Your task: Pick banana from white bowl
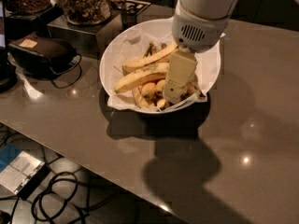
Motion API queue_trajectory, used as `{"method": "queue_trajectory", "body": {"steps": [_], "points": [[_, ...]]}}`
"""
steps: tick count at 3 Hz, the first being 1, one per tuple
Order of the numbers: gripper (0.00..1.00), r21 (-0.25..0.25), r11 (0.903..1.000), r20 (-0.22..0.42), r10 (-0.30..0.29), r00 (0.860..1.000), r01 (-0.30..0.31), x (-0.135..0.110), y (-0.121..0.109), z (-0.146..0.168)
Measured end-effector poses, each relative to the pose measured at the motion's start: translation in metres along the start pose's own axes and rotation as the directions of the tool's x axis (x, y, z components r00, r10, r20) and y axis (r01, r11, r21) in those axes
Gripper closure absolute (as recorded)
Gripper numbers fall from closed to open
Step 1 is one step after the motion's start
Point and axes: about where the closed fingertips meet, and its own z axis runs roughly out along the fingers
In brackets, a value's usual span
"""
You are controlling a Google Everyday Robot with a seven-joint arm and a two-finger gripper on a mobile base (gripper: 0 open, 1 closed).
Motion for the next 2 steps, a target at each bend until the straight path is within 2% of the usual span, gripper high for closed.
{"method": "queue_trajectory", "body": {"steps": [2], "points": [[0.29,0.003,0.9999,-0.031,-0.012,0.999,0.012,-0.0119,-0.0017,0.0096]]}}
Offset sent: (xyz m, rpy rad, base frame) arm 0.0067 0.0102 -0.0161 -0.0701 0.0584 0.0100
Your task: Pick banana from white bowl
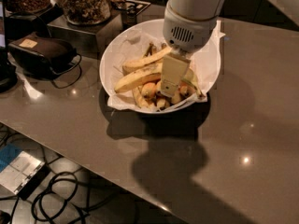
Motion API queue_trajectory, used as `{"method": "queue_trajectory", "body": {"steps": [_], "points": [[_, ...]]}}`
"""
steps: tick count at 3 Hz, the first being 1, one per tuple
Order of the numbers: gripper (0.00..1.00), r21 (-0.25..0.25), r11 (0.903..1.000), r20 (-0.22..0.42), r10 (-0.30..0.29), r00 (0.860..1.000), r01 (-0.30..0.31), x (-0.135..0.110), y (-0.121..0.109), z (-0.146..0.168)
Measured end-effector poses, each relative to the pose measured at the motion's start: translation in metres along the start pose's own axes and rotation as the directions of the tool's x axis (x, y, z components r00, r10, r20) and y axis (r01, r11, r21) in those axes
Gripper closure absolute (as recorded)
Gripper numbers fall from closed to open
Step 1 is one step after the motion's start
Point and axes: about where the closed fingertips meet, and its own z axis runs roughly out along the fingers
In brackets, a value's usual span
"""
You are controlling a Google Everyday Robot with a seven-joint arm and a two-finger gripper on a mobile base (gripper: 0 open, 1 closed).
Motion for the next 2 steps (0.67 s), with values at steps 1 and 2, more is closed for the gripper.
{"method": "queue_trajectory", "body": {"steps": [1,2], "points": [[0.26,0.004,1.0000,-0.004,-0.002,1.000,0.002,-0.0035,-0.0026,0.0007],[0.27,0.006,1.0000,-0.005,0.002,1.000,-0.002,-0.0068,-0.0092,0.0011]]}}
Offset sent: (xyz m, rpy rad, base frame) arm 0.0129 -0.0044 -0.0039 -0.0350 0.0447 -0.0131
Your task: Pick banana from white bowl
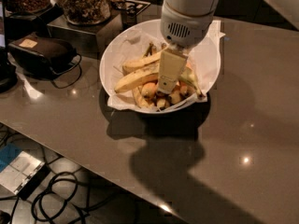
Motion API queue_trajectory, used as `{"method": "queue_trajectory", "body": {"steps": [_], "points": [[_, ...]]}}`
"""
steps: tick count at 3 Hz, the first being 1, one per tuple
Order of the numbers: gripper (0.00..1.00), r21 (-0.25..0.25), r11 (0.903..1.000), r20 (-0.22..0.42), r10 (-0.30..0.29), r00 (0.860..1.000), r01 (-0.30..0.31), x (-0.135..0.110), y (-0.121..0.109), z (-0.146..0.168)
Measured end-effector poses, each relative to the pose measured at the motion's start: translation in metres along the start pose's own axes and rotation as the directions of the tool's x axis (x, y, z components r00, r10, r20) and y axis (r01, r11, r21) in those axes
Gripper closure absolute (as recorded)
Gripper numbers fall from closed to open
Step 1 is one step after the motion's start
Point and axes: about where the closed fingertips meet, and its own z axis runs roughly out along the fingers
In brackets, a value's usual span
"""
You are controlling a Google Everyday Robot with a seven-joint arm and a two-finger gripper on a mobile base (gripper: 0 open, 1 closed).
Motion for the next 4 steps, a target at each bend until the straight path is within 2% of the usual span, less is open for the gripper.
{"method": "queue_trajectory", "body": {"steps": [2,3,4], "points": [[0.29,-0.009,0.9996,-0.021,0.026,0.999,-0.026,-0.003,-0.022,0.014],[0.32,-0.041,0.9986,-0.048,0.031,0.998,-0.033,0.001,-0.023,0.032],[0.50,-0.065,0.9976,-0.080,0.018,0.997,-0.024,0.006,-0.018,0.049]]}}
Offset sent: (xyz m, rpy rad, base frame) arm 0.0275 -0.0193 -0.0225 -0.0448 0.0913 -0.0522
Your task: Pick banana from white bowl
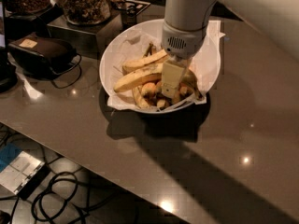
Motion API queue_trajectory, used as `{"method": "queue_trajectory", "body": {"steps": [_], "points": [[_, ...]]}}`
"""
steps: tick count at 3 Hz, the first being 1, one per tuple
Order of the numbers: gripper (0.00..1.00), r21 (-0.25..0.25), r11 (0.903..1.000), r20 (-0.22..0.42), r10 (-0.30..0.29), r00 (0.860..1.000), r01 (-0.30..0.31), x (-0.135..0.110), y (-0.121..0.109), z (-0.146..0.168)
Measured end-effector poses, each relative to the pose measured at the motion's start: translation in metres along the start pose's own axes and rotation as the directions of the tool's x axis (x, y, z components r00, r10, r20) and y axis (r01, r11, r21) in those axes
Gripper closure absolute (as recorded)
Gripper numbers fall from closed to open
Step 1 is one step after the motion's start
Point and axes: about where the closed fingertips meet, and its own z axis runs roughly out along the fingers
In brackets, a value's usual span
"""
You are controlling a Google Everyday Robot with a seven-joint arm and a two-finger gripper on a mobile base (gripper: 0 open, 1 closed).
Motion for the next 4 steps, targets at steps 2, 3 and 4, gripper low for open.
{"method": "queue_trajectory", "body": {"steps": [2,3,4], "points": [[0.97,-0.002,1.0000,-0.002,0.000,1.000,0.000,0.0001,-0.0001,-0.0014],[1.00,0.010,0.9999,0.016,-0.005,1.000,0.005,-0.0050,-0.0020,-0.0010],[1.00,0.060,0.9977,0.040,-0.033,0.999,0.031,-0.0059,0.0034,-0.0089]]}}
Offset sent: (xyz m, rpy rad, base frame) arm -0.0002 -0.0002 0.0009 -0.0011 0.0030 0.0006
